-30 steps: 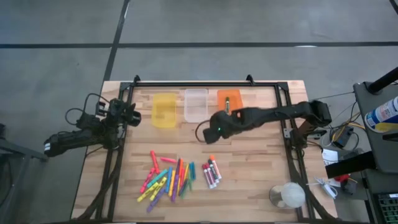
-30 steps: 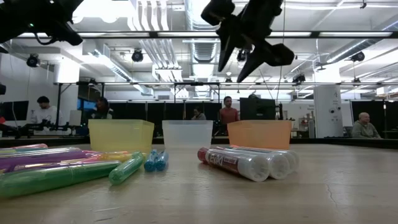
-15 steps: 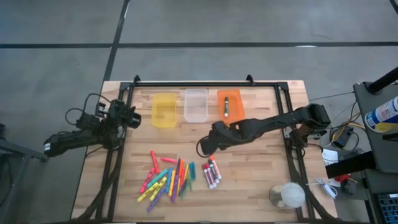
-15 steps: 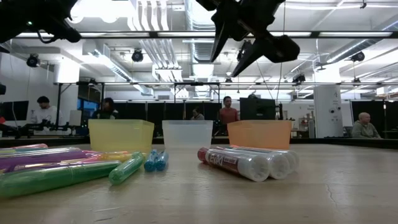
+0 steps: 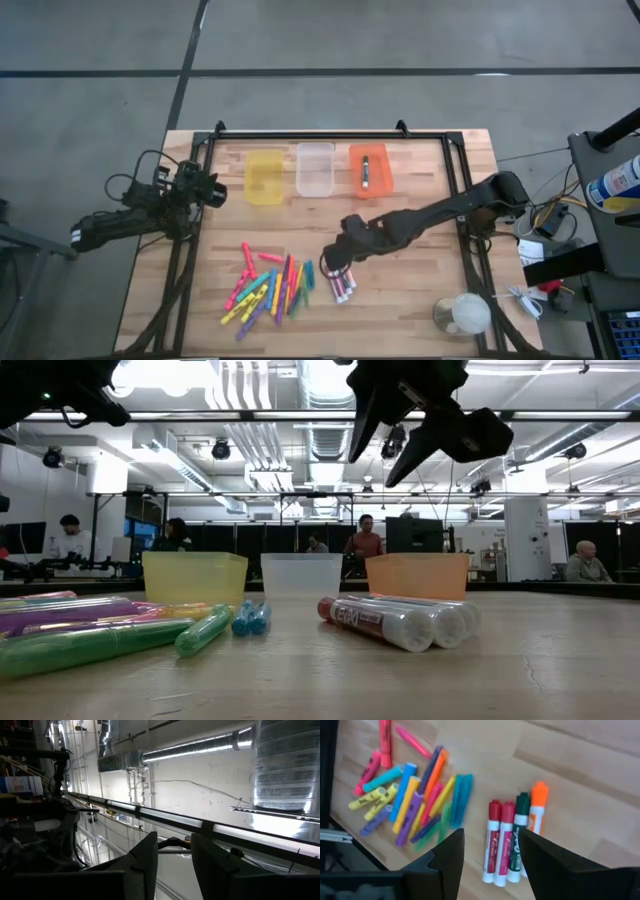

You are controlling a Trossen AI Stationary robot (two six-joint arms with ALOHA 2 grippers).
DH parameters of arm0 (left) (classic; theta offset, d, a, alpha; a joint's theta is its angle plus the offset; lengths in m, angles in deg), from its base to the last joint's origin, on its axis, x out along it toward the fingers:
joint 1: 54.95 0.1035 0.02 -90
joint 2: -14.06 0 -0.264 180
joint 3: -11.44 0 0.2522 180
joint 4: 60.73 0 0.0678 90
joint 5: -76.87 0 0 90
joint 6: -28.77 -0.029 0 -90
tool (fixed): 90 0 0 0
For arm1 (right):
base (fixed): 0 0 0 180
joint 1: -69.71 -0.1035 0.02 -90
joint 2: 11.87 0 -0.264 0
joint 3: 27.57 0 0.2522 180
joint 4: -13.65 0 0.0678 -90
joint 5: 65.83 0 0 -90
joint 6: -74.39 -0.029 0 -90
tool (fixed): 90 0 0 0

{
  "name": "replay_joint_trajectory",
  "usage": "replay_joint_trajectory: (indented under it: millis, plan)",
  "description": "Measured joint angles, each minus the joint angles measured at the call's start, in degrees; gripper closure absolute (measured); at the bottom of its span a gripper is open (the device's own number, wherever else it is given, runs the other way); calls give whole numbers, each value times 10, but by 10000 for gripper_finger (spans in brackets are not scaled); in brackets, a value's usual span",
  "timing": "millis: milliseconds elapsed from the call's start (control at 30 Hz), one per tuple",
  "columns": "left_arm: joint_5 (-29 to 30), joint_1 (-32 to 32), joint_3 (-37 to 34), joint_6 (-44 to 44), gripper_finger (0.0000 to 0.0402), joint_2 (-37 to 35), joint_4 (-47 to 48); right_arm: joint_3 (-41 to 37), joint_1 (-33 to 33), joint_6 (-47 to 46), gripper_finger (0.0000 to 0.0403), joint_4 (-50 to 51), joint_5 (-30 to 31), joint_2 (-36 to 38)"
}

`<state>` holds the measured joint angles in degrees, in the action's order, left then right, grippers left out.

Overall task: Pick & Place Markers
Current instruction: Put the orange marker pen into the orange bin

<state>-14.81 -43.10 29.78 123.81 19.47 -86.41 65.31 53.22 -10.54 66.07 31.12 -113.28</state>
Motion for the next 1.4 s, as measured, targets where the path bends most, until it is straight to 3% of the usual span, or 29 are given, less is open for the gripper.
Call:
replay_joint_trajectory:
  millis: [633,967,1400]
  plan:
    - [0,0,0,-1,290,0,0,0,-17,-49,225,27,-99,-127]
    - [0,0,-1,-2,290,0,0,-3,-15,-31,241,34,-95,-140]
    - [0,0,-1,-1,290,0,0,-4,-5,1,295,35,-100,-157]
